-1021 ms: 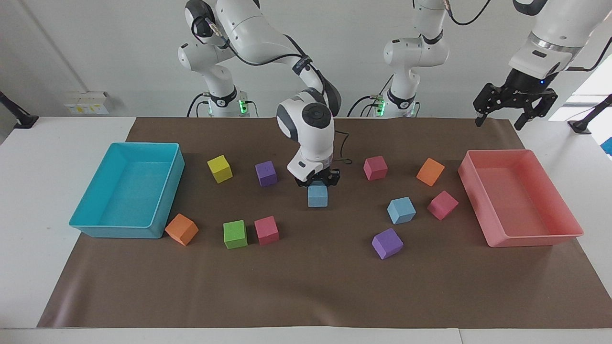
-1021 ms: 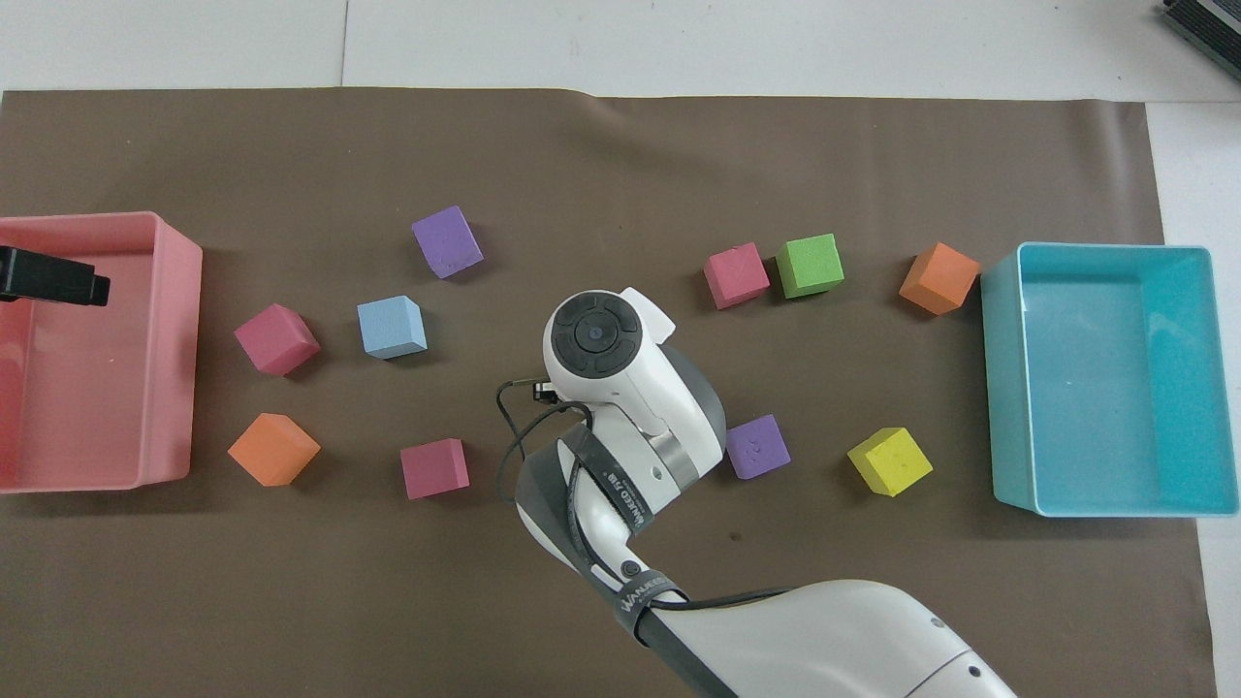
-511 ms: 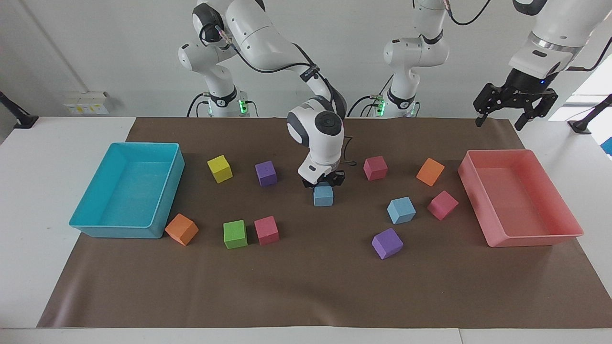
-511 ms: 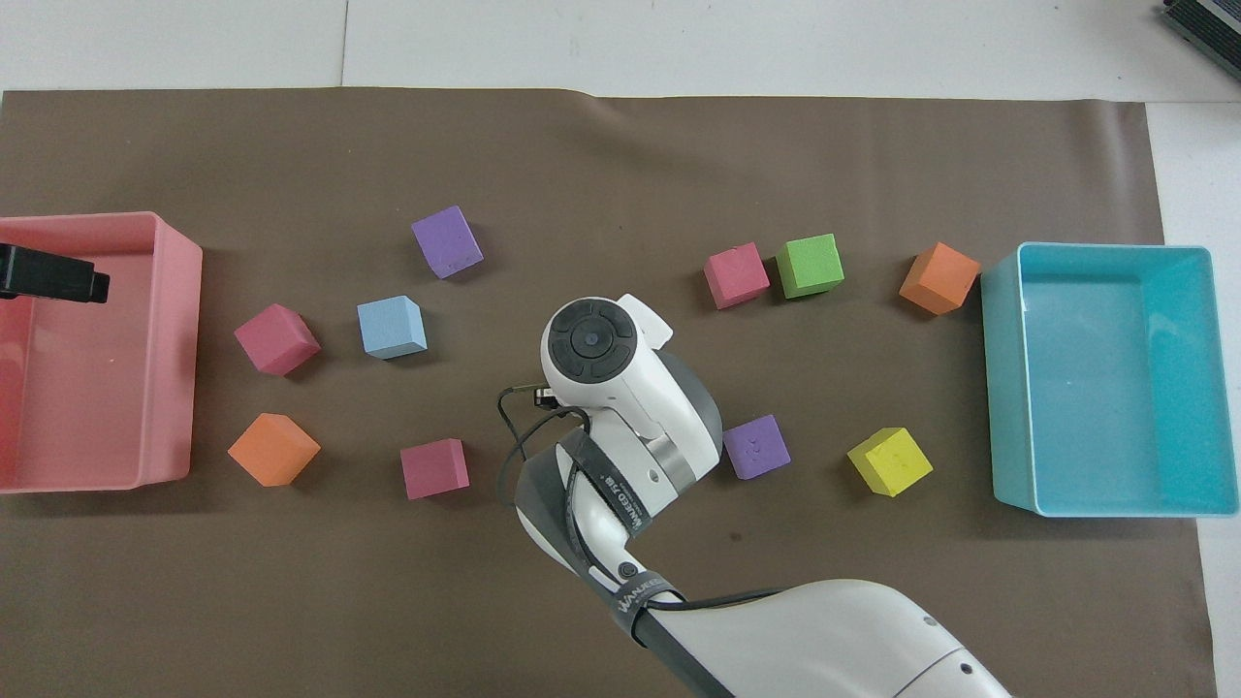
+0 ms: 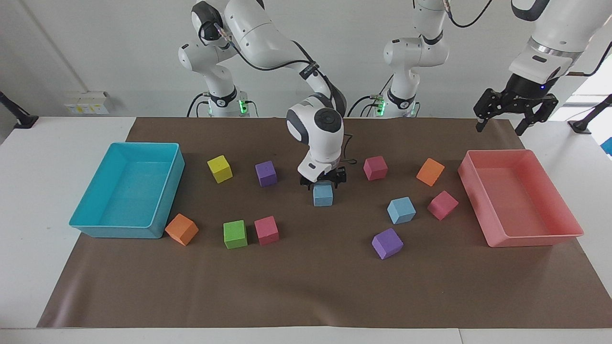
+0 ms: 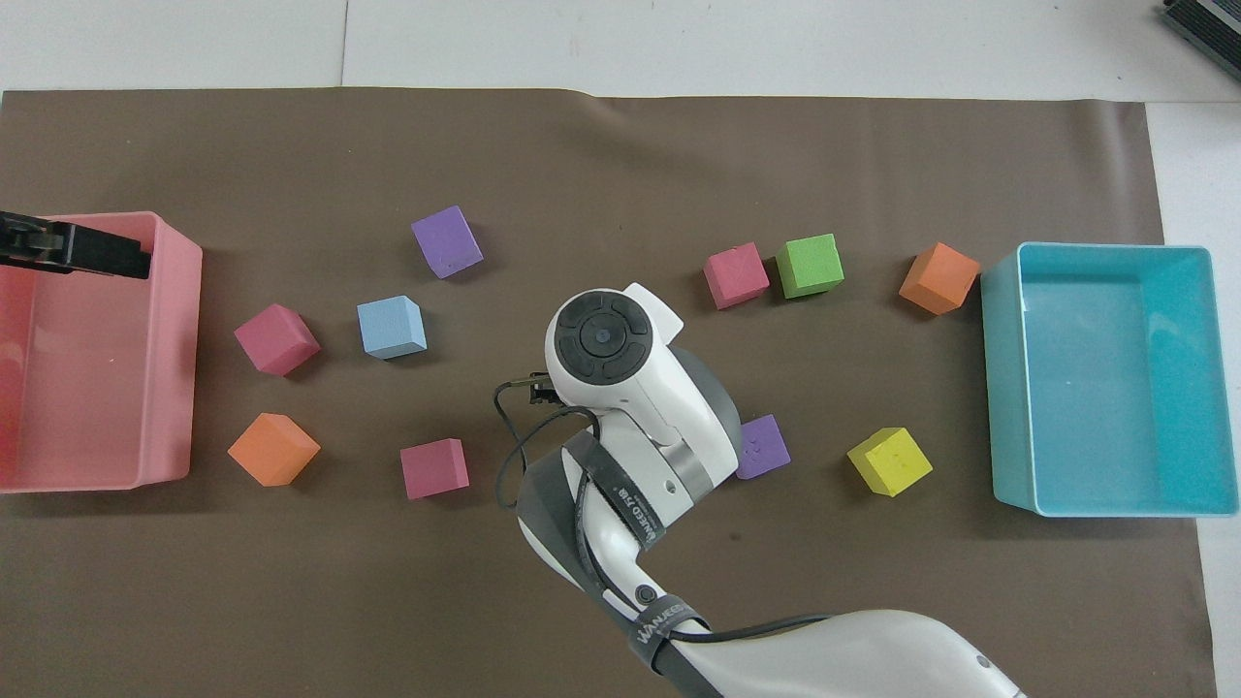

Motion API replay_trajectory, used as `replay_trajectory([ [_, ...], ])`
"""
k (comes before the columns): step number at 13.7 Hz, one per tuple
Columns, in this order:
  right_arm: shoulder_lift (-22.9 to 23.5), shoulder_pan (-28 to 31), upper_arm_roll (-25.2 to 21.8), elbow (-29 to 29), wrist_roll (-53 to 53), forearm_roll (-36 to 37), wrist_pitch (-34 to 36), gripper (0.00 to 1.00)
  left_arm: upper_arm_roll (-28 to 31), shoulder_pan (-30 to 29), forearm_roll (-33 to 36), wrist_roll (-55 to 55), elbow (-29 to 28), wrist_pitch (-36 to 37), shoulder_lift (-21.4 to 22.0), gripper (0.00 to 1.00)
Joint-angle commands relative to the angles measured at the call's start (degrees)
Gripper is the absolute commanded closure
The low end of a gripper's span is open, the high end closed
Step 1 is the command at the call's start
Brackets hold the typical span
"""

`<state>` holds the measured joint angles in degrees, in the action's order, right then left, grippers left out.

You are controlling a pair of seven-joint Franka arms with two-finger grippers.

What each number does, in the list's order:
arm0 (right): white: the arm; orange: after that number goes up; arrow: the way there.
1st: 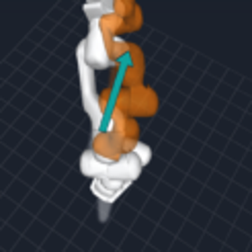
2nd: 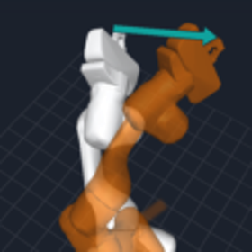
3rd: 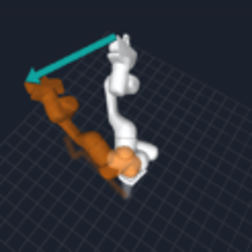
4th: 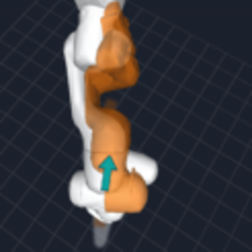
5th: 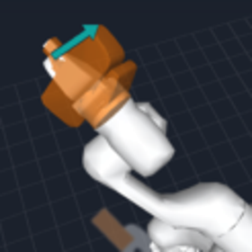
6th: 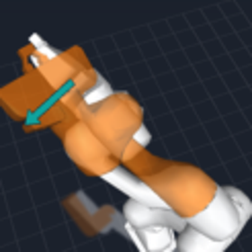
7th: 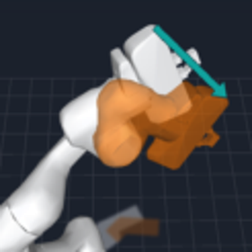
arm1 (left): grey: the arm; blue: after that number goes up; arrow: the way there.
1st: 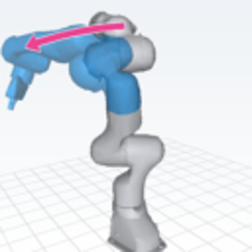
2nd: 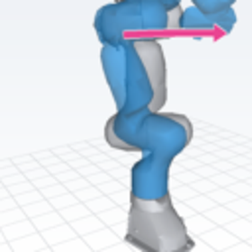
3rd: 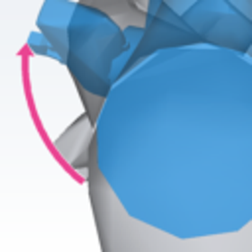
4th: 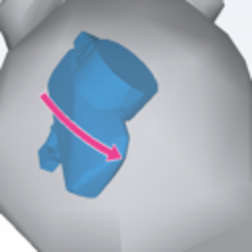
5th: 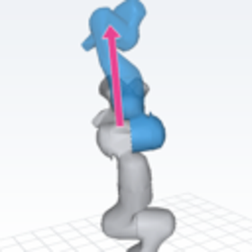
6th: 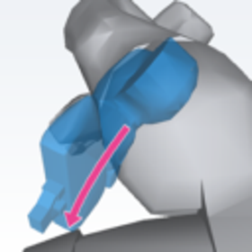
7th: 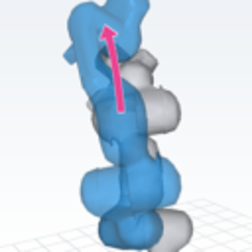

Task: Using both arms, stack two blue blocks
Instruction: 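Carry the light-blue cube with the right gripper to the table center, then release the cube with the right gripper while the left gripper reaches the other cube, then grasp the other blue cube with the left gripper and carry it toward center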

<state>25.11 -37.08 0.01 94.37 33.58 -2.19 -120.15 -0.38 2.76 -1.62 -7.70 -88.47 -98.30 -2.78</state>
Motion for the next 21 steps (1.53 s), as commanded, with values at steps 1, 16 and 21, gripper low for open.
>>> replay_trajectory([
  [1, -5.2, 1.7, 0.3, 1.8, -0.2, -0.2, 2.0, 0.0, 0.0, 0.8, -0.1, 1.1, -7.8, -9.2, -0.2, 0.0],
  [16, -5.0, 18.2, 0.3, 7.9, -40.3, -39.3, -4.6, 1.0, 0.3, 15.2, -0.1, 28.6, -27.5, -42.2, -14.6, 0.0],
  [21, -4.3, 20.0, 0.2, 13.4, -52.9, -53.9, -4.5, 1.0, 0.5, 15.0, 0.7, 28.6, -26.7, -42.6, -14.7, 0.0],
])
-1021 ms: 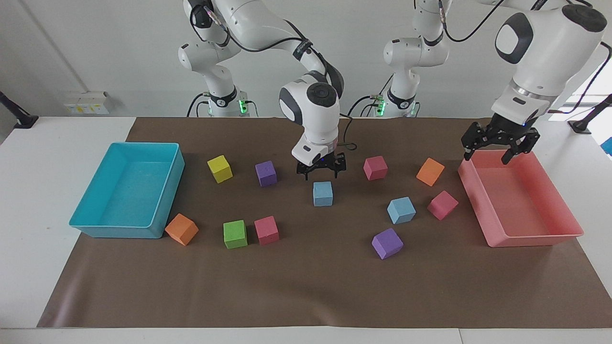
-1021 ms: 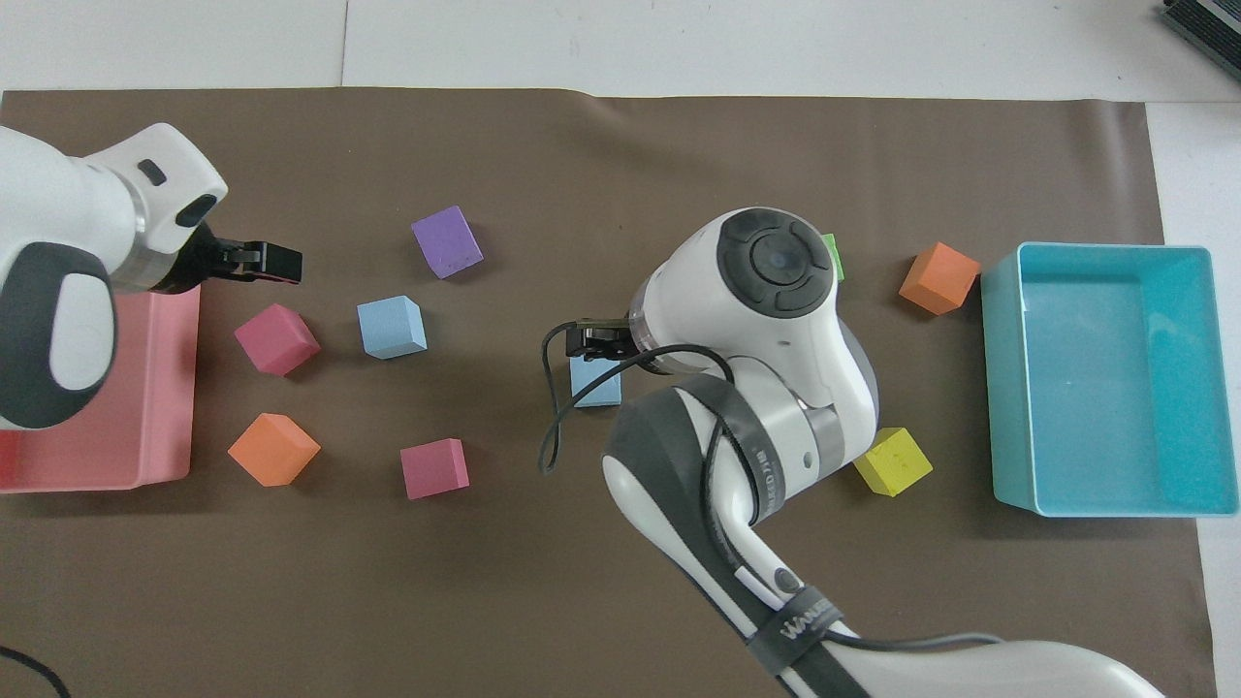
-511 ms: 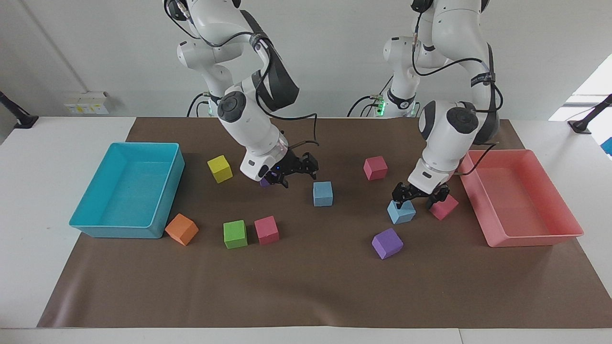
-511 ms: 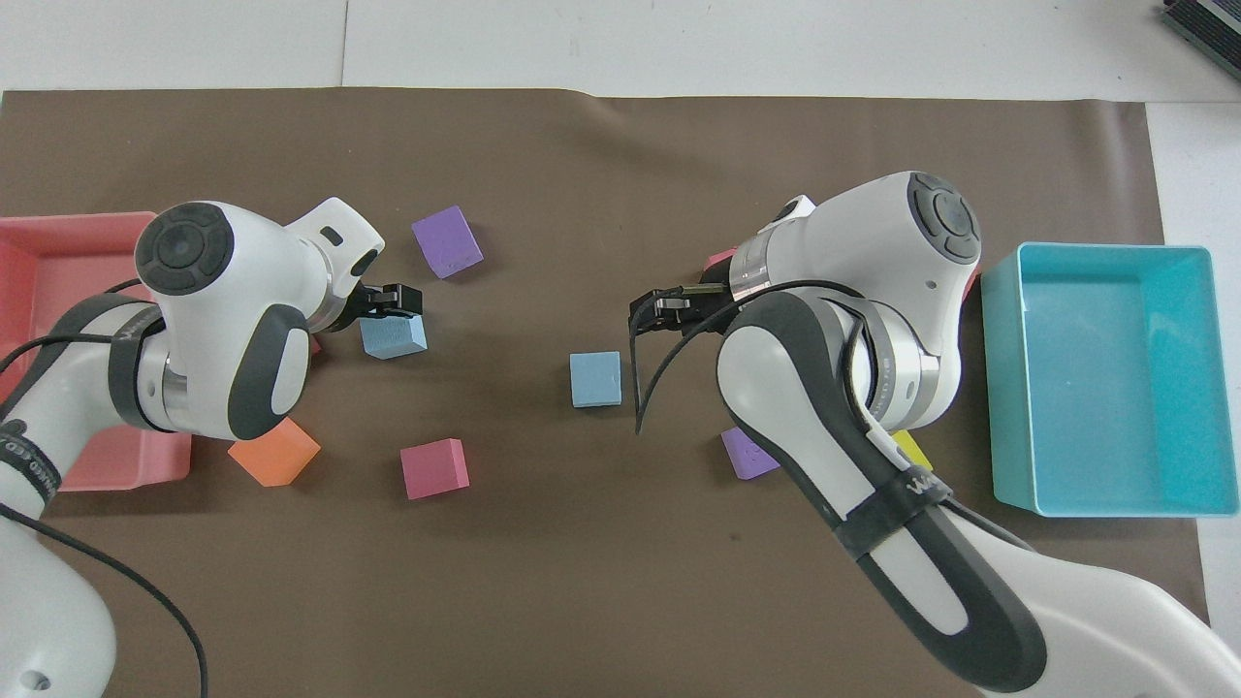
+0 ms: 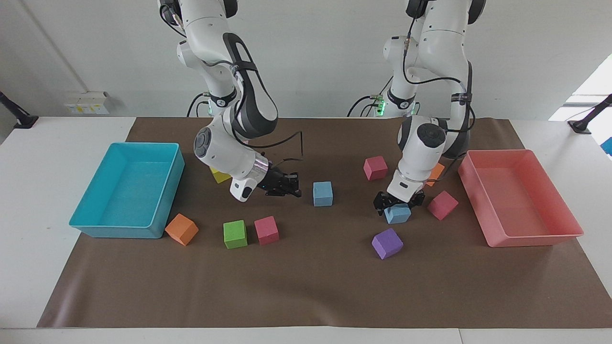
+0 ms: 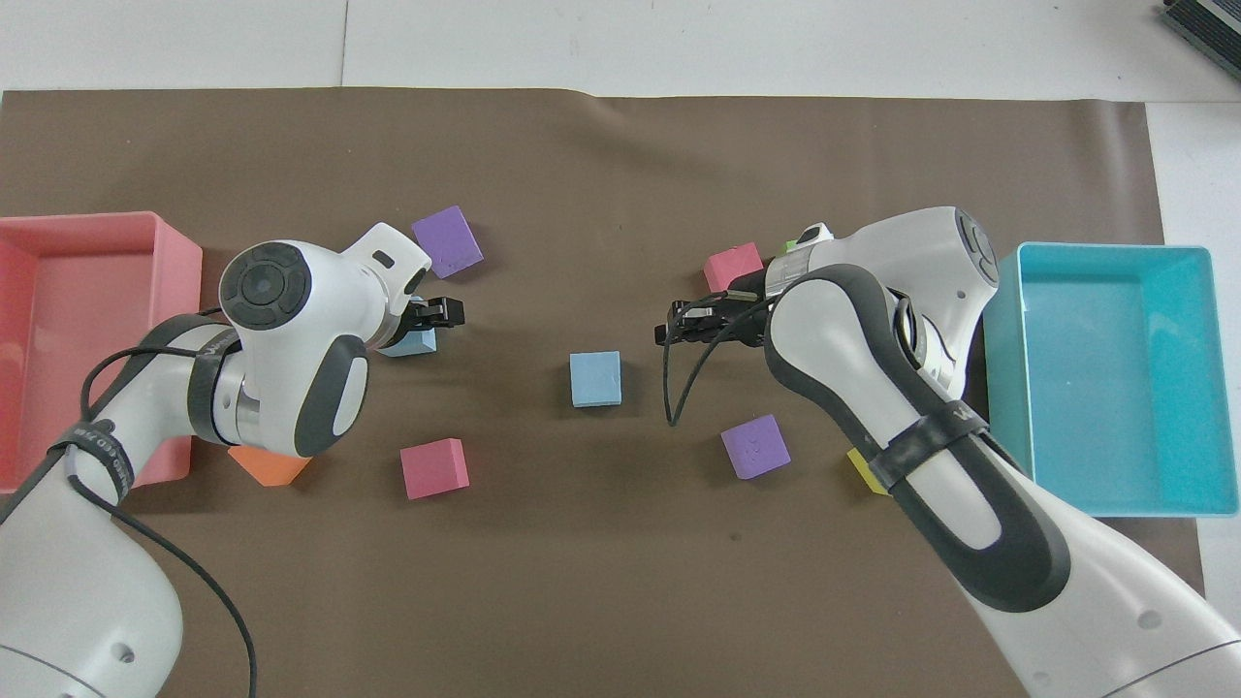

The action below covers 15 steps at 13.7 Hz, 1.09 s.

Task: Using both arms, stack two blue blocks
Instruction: 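Grasp the other blue cube with the left gripper and carry it toward center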

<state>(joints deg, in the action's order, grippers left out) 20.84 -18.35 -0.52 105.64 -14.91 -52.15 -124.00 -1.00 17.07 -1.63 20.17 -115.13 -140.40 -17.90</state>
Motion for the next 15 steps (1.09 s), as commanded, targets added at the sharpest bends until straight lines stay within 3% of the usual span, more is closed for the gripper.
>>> replay_trajectory([
  [1, 0.4, 1.4, 0.7, 2.1, -4.5, -4.1, -0.7, 1.0, 1.1, 0.6, 0.7, 0.7, 0.0, 1.0, 0.8, 0.25],
  [2, 1.0, 1.4, 0.7, 2.3, -4.5, -5.4, -0.9, 1.0, 1.2, 0.6, 1.3, 0.7, 0.1, 1.7, 0.9, 0.58],
  [3, 1.4, 1.3, 0.7, 2.9, -4.8, -6.9, -1.0, 1.0, 1.2, 0.4, 2.9, 0.9, 0.2, 2.1, 1.2, 0.74],
  [6, 2.4, 1.9, 0.7, 6.1, -10.5, -14.5, -2.5, 1.0, 1.1, 0.4, 3.6, 1.0, 1.1, 6.7, 4.1, 1.0],
  [10, 2.7, 0.9, 0.7, 8.4, -13.0, -21.9, -4.8, 1.0, 0.1, 2.2, 3.6, 1.9, 10.4, 20.3, 5.1, 1.0],
  [15, 2.1, 1.0, 0.8, 11.2, -12.8, -26.3, -5.1, 1.0, -0.1, 11.8, 3.7, 12.2, 13.6, 18.8, 4.3, 1.0],
])
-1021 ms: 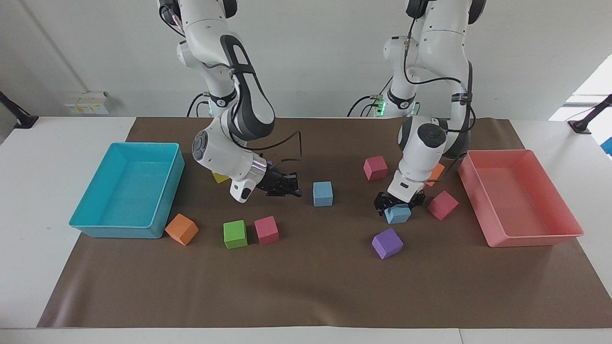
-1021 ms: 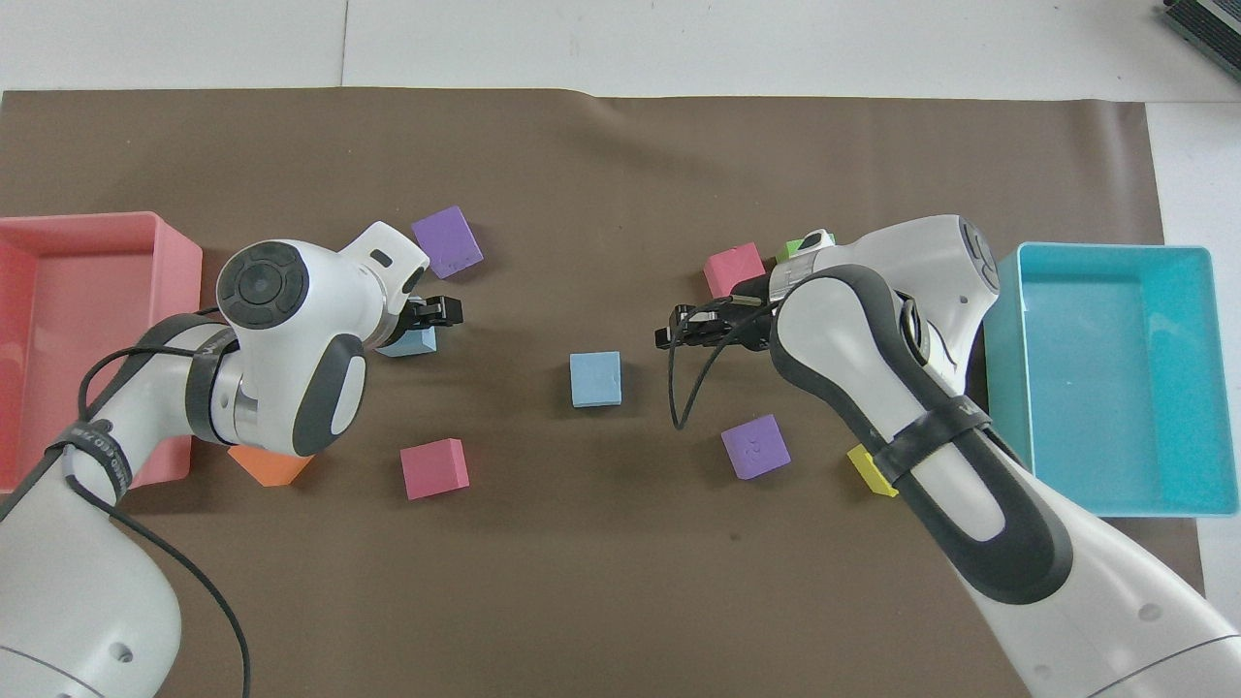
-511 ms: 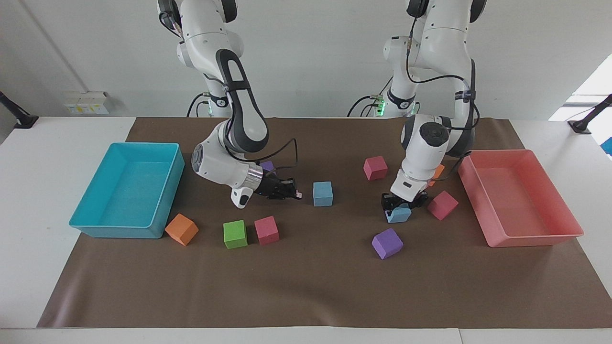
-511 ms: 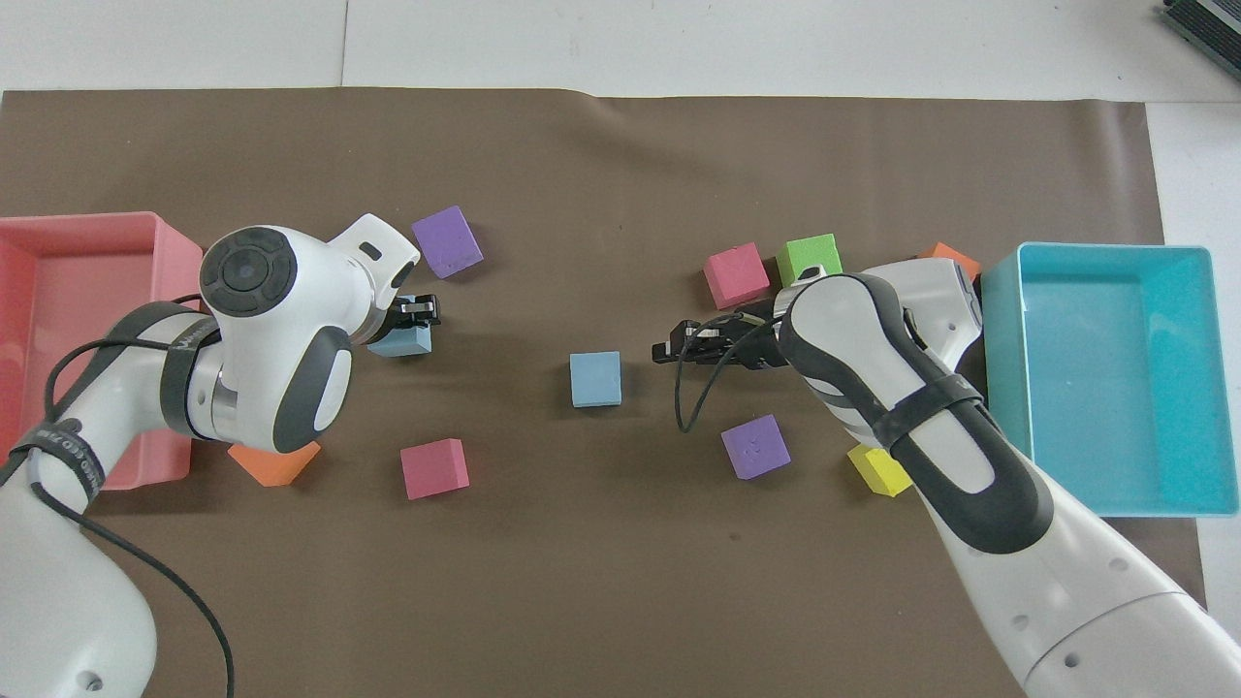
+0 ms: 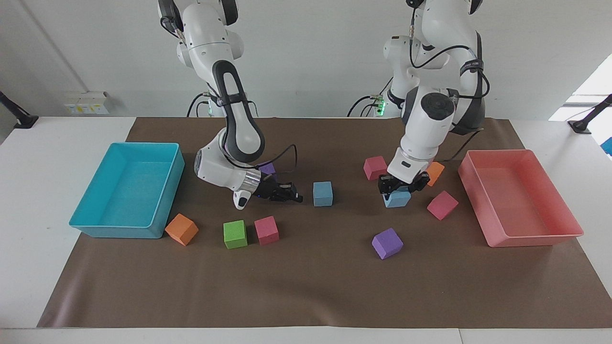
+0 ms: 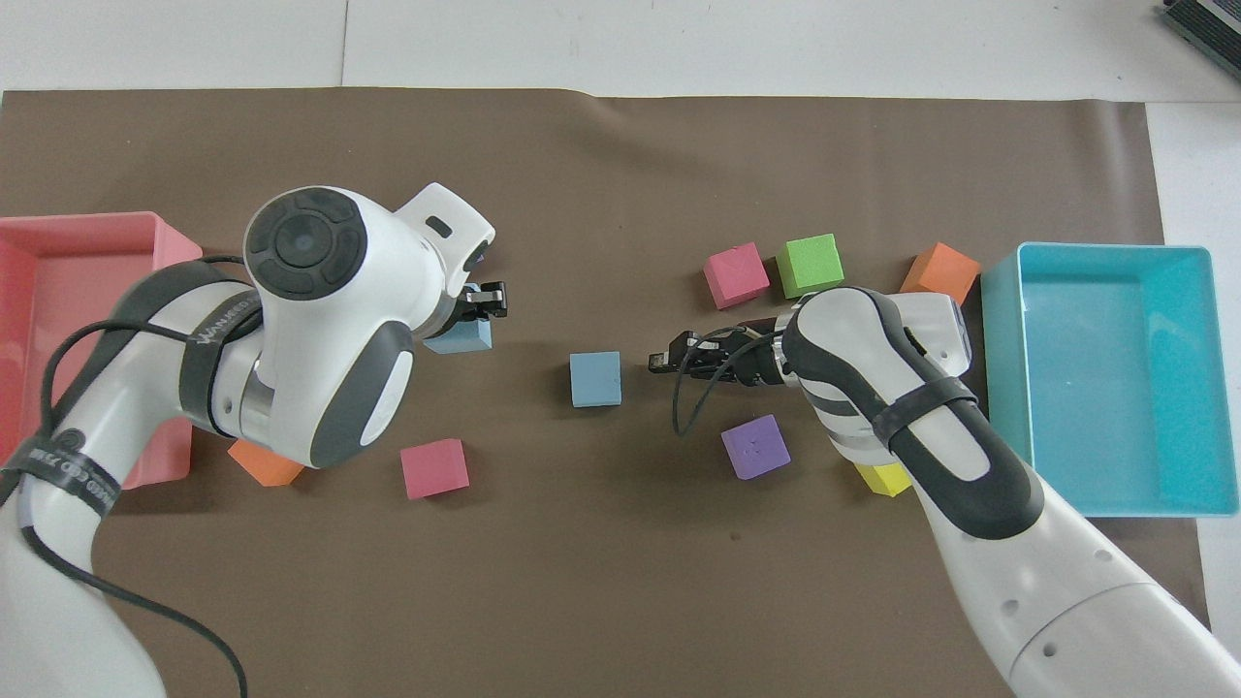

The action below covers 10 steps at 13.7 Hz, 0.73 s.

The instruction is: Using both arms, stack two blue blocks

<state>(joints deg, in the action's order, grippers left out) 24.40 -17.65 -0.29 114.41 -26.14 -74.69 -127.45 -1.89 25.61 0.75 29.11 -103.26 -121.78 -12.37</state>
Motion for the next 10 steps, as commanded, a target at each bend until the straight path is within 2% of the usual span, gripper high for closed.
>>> replay_trajectory([
  [1, -1.7, 0.3, 0.5, 3.2, -1.4, -5.0, -1.6, 1.0, 0.8, 5.7, 1.4, 5.2, 1.8, -0.2, -2.1, 1.0],
  [4, -2.1, 0.2, 0.5, 4.1, 1.3, -5.4, -1.3, 1.0, 0.7, 9.4, 2.0, 9.6, 1.7, -3.3, -3.4, 1.0],
  [10, -2.0, -0.2, 0.5, 4.0, 1.2, -5.3, -1.8, 1.0, 0.5, 11.5, 1.3, 9.8, 1.1, -8.3, -6.4, 1.0],
])
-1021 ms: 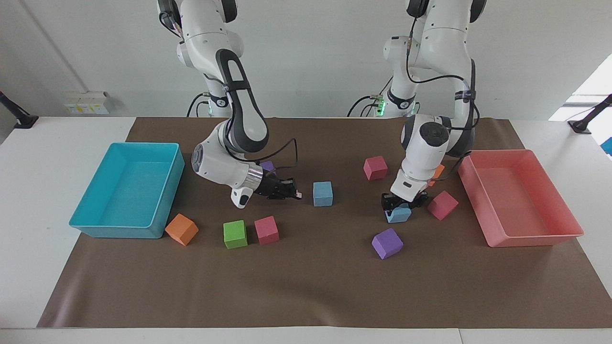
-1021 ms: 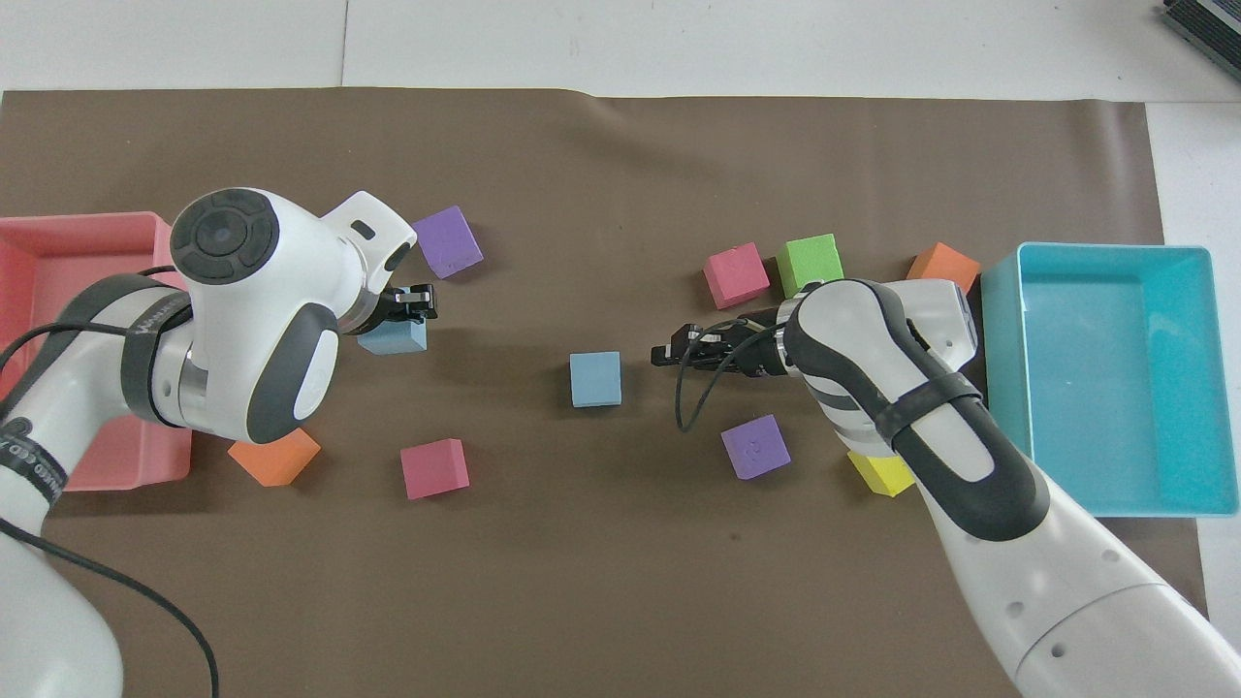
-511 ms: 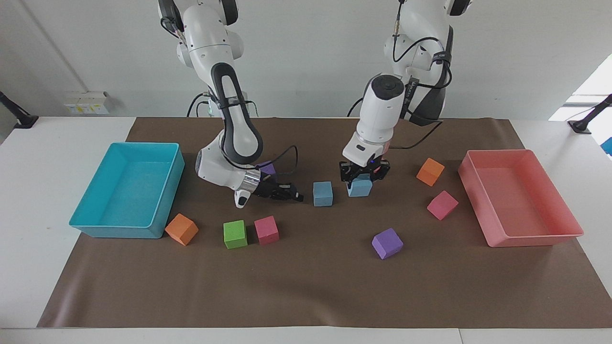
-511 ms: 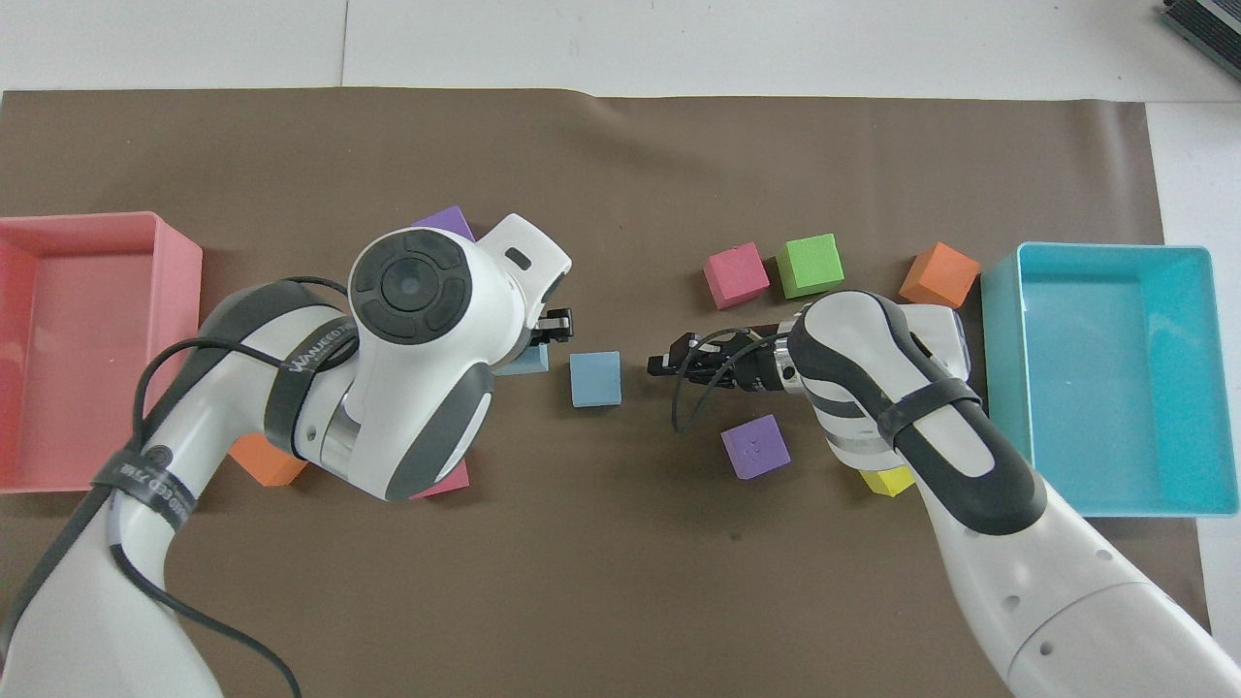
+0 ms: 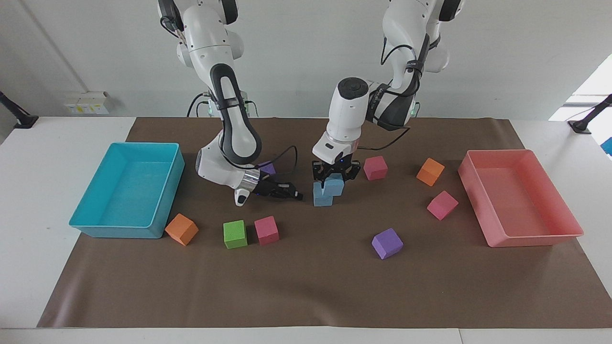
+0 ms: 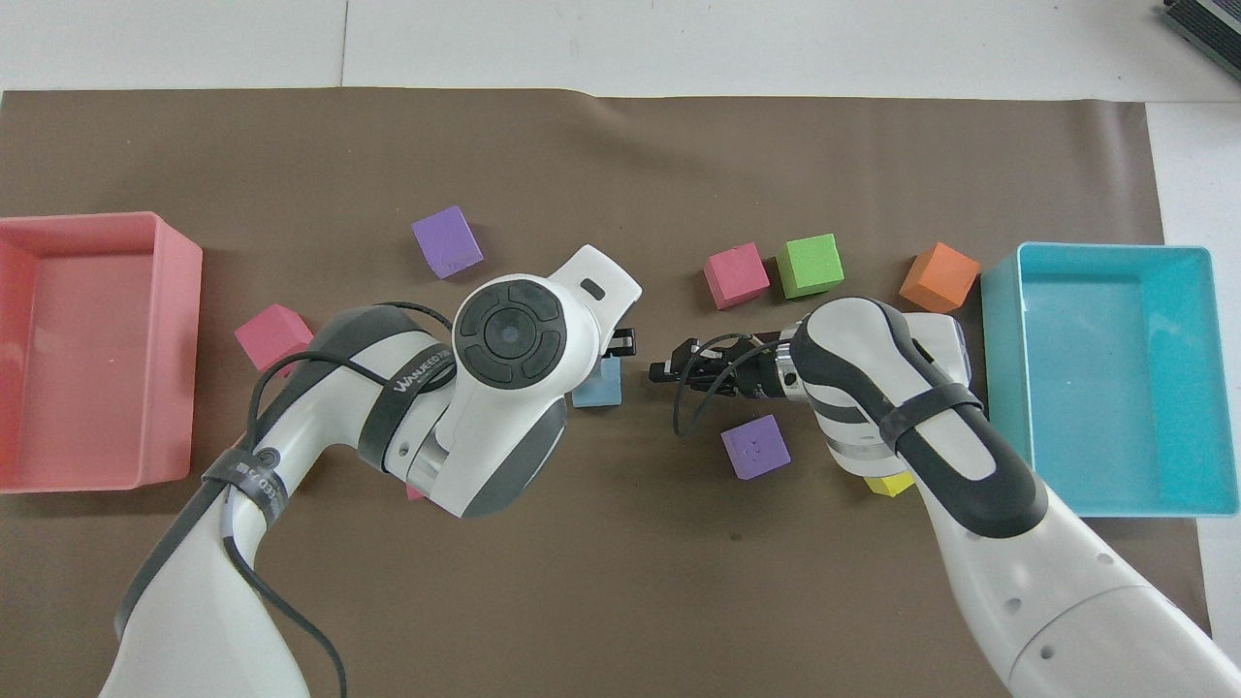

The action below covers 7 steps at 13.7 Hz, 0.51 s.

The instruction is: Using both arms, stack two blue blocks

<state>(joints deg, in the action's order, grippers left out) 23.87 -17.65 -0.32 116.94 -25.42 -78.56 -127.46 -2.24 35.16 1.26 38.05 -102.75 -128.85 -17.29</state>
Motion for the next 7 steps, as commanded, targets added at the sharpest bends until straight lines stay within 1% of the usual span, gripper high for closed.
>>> replay_trajectory([
  [1, -1.5, -0.7, 0.5, 1.4, 0.5, -1.4, -1.7, 1.0, 0.8, 2.3, 0.8, 1.0, 0.3, -1.1, -1.6, 1.0],
  [7, -1.4, -0.6, 0.4, 1.3, 0.4, -1.2, -1.7, 1.0, 0.8, 3.3, 0.8, 1.0, -0.8, -0.4, -1.4, 1.0],
])
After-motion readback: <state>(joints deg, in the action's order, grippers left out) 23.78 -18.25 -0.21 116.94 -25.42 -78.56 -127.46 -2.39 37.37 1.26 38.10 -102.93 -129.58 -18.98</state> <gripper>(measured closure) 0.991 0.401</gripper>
